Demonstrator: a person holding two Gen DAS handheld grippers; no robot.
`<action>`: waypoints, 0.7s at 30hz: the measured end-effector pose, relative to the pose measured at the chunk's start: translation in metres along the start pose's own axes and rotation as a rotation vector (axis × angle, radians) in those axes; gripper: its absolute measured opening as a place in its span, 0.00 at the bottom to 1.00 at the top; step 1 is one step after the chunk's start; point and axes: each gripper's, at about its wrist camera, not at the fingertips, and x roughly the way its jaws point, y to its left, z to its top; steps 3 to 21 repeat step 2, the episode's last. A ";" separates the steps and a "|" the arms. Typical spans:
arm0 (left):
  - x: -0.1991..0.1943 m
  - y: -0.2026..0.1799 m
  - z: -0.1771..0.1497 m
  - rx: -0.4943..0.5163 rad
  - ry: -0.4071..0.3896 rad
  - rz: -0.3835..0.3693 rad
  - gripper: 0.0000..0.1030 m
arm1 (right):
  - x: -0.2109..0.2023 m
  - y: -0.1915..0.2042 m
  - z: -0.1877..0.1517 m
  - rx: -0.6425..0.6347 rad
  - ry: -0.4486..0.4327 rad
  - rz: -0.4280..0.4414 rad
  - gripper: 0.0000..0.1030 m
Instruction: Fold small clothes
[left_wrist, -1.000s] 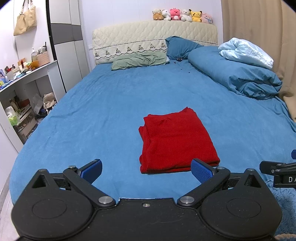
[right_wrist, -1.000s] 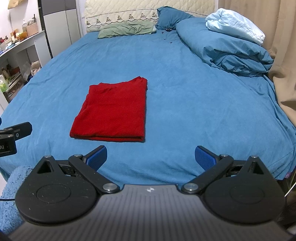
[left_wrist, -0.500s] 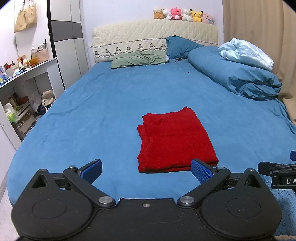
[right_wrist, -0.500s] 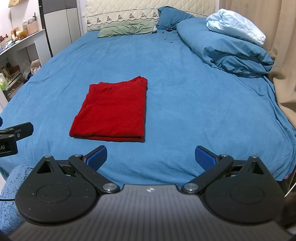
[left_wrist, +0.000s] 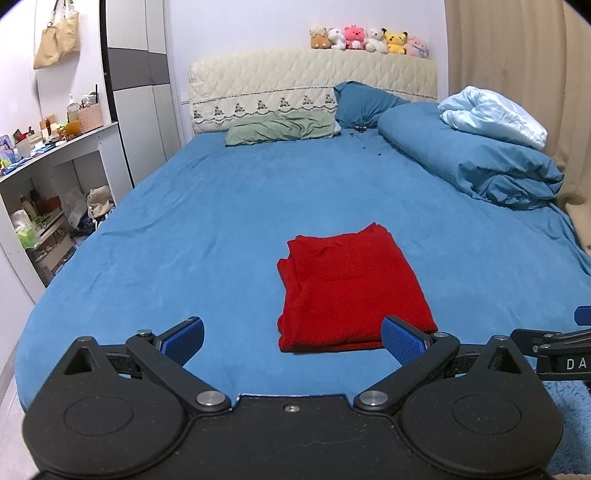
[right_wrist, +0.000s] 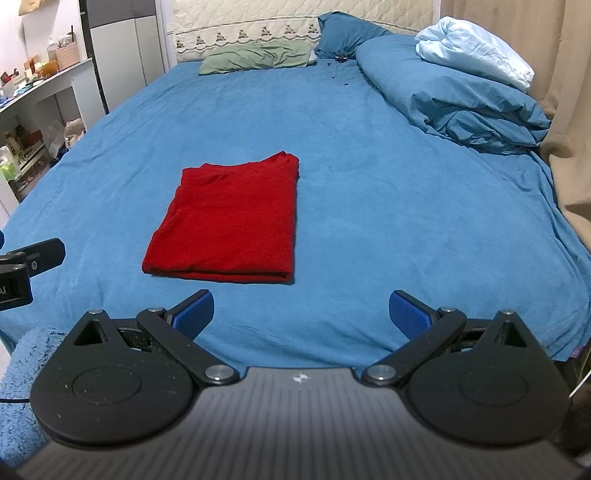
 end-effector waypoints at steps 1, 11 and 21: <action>0.000 0.001 -0.001 -0.001 -0.003 0.003 1.00 | 0.000 0.001 0.000 -0.001 0.000 0.002 1.00; 0.000 0.002 -0.001 -0.001 -0.004 0.005 1.00 | 0.001 0.002 0.000 -0.002 0.000 0.003 1.00; 0.000 0.002 -0.001 -0.001 -0.004 0.005 1.00 | 0.001 0.002 0.000 -0.002 0.000 0.003 1.00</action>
